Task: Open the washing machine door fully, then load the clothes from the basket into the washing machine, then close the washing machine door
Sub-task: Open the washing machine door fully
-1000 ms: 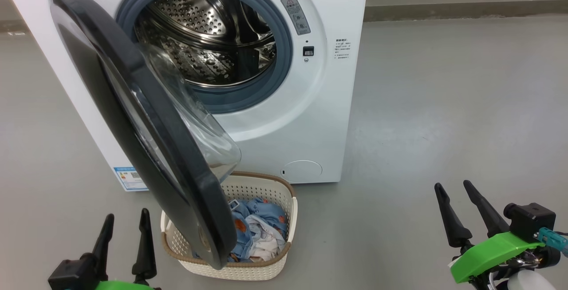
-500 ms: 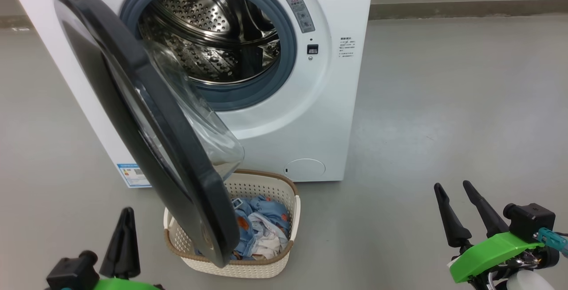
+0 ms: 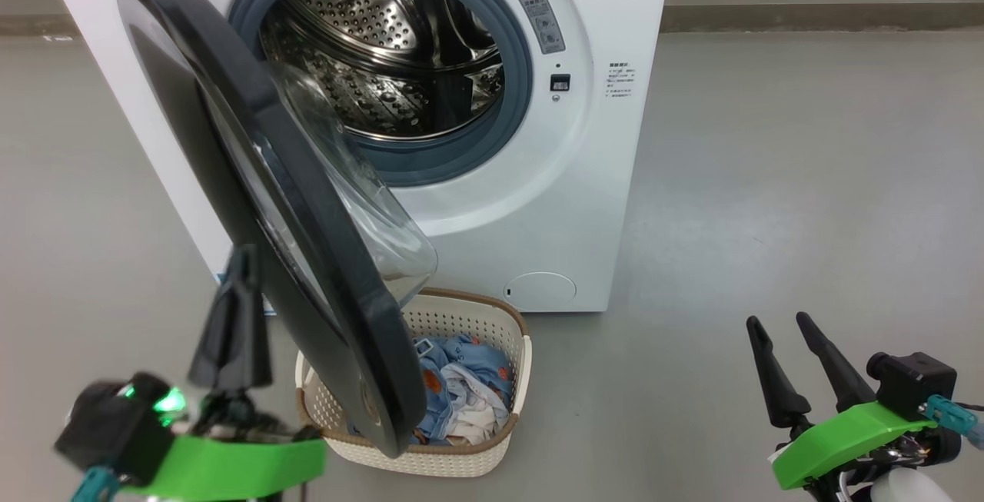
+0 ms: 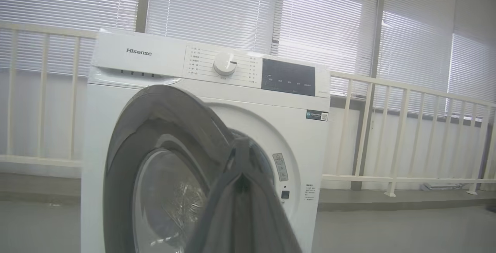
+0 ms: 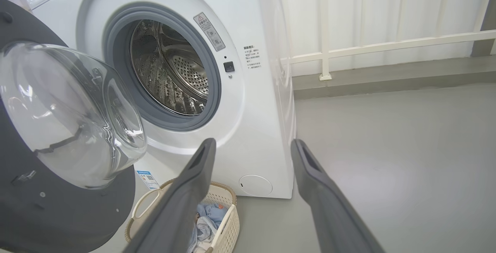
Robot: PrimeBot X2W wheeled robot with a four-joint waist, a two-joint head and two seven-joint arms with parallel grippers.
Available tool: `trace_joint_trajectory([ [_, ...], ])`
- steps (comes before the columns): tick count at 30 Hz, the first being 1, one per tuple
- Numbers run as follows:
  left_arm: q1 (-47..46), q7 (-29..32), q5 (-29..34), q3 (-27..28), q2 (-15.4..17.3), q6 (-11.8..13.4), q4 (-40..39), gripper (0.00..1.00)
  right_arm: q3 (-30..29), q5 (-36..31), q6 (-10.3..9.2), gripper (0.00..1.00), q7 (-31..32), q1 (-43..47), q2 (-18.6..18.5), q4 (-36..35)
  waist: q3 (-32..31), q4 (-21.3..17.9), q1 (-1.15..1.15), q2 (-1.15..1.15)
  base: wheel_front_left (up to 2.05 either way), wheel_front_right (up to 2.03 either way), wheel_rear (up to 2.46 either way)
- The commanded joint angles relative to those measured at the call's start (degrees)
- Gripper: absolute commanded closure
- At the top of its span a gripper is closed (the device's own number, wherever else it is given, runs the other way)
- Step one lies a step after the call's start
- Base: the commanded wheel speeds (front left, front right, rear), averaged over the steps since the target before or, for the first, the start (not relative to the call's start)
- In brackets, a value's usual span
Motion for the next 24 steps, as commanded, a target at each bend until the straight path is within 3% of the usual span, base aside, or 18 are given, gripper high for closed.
trace_joint_trajectory([
  [1,-3.4,0.91,0.61,0.89,0.25,-0.44,-2.5,1.0,0.96,-0.8,0.26,0.0,-0.7,-0.79,-0.42,-1.35,0.0,-0.01,0.0,0.0,0.0,0.0,0.0],
  [11,-5.19,7.57,-0.97,-7.88,-2.62,-1.45,-3.73,1.0,2.45,-0.44,0.26,0.0,-0.71,-1.65,0.43,-1.23,0.54,-2.54,0.0,0.0,0.0,0.0,0.0],
  [24,-2.55,5.25,-8.08,-10.32,-4.24,-1.5,11.51,1.0,2.3,-0.52,0.26,0.0,-0.71,-2.18,0.87,-1.1,2.11,-6.02,0.0,0.0,0.0,0.0,0.0],
])
